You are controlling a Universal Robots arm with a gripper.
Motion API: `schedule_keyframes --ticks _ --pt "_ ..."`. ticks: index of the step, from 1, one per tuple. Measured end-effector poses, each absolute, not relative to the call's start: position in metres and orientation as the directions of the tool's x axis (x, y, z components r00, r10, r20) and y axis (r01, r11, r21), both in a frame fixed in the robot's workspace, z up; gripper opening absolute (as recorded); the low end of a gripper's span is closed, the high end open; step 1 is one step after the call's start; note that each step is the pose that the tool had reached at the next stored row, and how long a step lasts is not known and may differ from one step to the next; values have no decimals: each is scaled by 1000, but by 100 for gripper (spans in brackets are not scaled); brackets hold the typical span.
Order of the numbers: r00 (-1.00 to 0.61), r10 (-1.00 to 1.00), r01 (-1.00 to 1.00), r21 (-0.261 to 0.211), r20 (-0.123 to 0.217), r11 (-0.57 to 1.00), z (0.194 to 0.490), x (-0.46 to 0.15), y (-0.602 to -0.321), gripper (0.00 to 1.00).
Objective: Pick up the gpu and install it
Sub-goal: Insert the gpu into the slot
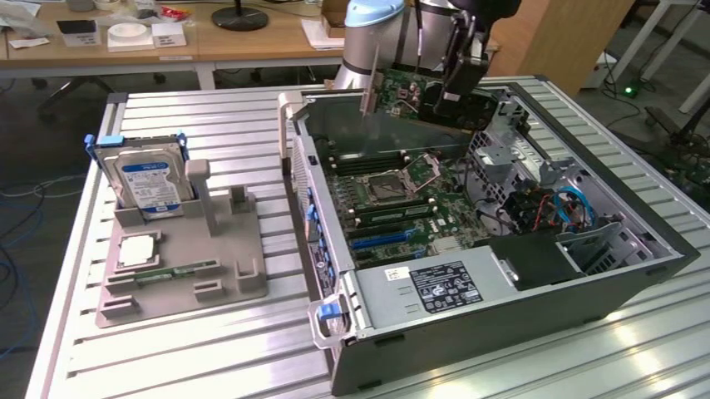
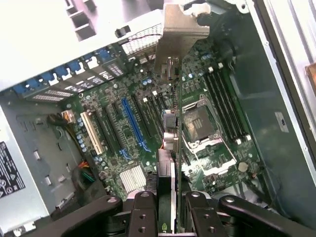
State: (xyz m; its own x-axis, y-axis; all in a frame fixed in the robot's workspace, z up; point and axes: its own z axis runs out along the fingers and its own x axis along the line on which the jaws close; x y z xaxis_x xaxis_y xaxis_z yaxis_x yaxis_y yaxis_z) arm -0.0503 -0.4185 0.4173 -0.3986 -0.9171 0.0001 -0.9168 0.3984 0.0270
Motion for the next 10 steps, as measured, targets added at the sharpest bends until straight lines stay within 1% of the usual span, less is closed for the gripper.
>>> schedule_keyframes --ticks 10 --pt "-266 -964 -964 27 0 266 417 -50 -419 27"
